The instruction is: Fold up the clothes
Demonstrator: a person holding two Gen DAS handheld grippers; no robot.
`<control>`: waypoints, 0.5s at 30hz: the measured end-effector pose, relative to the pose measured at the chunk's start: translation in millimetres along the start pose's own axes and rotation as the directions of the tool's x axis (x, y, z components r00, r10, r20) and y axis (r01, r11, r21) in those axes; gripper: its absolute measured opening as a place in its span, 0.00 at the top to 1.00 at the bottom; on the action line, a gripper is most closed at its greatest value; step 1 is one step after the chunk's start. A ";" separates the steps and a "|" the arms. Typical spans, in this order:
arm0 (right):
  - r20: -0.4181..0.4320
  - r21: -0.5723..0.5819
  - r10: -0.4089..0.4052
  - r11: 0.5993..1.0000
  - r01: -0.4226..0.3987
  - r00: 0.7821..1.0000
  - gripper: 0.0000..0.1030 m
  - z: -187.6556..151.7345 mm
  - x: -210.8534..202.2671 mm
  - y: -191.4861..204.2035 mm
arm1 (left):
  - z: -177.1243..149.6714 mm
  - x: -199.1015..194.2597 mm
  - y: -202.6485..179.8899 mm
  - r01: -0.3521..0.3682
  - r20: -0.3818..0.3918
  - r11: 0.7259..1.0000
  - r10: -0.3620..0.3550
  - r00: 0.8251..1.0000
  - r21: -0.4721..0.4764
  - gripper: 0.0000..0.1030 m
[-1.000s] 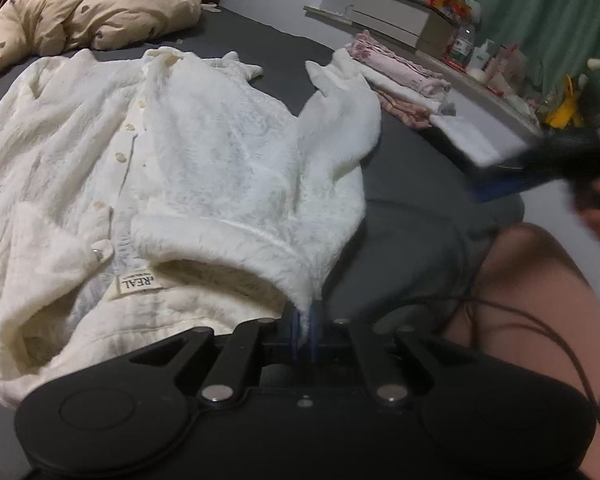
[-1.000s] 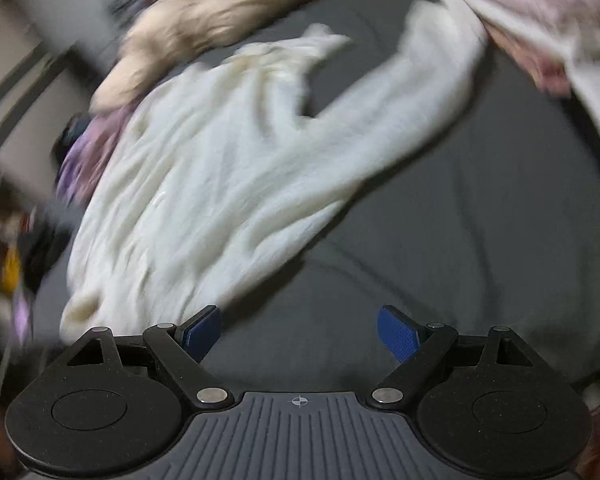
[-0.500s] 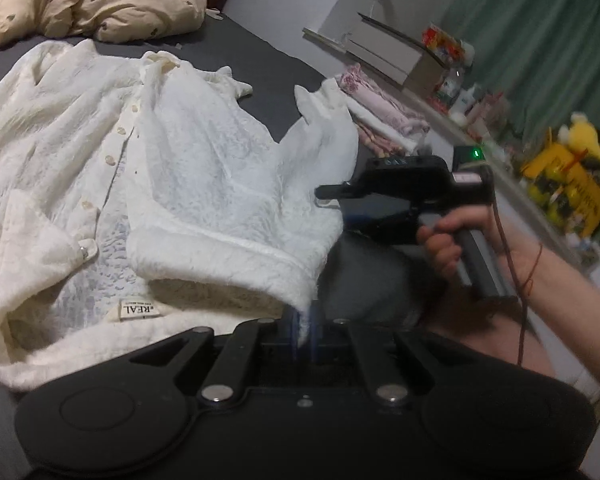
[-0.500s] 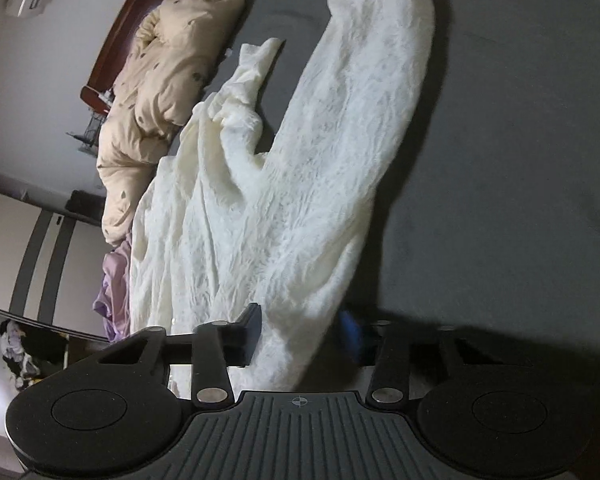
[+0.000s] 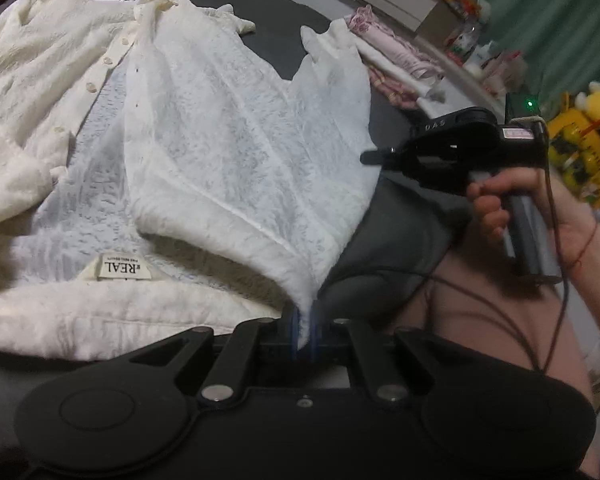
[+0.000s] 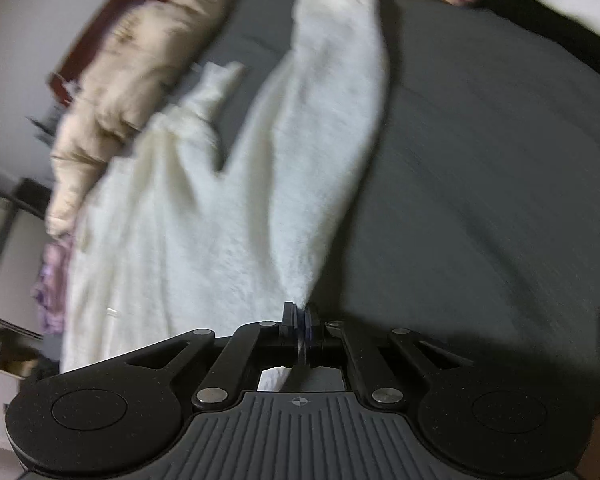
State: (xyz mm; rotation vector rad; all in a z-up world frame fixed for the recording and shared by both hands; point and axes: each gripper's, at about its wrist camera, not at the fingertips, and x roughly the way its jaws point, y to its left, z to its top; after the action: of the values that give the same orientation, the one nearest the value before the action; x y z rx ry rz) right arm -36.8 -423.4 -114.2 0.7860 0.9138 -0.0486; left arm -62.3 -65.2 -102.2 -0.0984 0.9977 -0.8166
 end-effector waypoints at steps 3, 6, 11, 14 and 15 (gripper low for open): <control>0.012 0.013 -0.040 0.999 0.040 0.999 0.96 -4.2 -10.7 1.3 | -5.1 -12.3 -5.5 -0.004 0.026 1.000 0.004 1.000 0.023 0.89; 0.021 -0.002 -0.055 0.998 0.055 0.998 0.94 -12.2 -30.9 4.6 | -11.4 -35.4 -1.3 -0.014 0.037 1.000 0.014 0.999 0.008 0.81; 0.001 -0.078 0.040 0.996 -0.040 0.999 0.93 -33.2 -66.7 24.4 | -12.9 -91.8 26.5 -0.227 0.126 0.969 0.238 0.963 -0.098 0.65; -0.018 -0.126 0.122 0.984 -0.123 0.992 0.93 -50.5 -76.7 45.5 | -8.2 -108.4 45.9 -0.415 0.156 0.898 0.435 0.887 -0.148 0.64; -0.029 -0.144 0.151 0.978 -0.154 0.988 0.93 -55.9 -77.1 54.3 | -6.3 -109.1 51.7 -0.462 0.157 0.873 0.484 0.861 -0.156 0.64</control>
State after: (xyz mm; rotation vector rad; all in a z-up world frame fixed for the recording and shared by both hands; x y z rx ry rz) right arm -104.7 -370.4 -46.3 0.7189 0.8615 0.1587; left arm -68.4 44.0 -50.6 -0.0237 0.8345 -0.2884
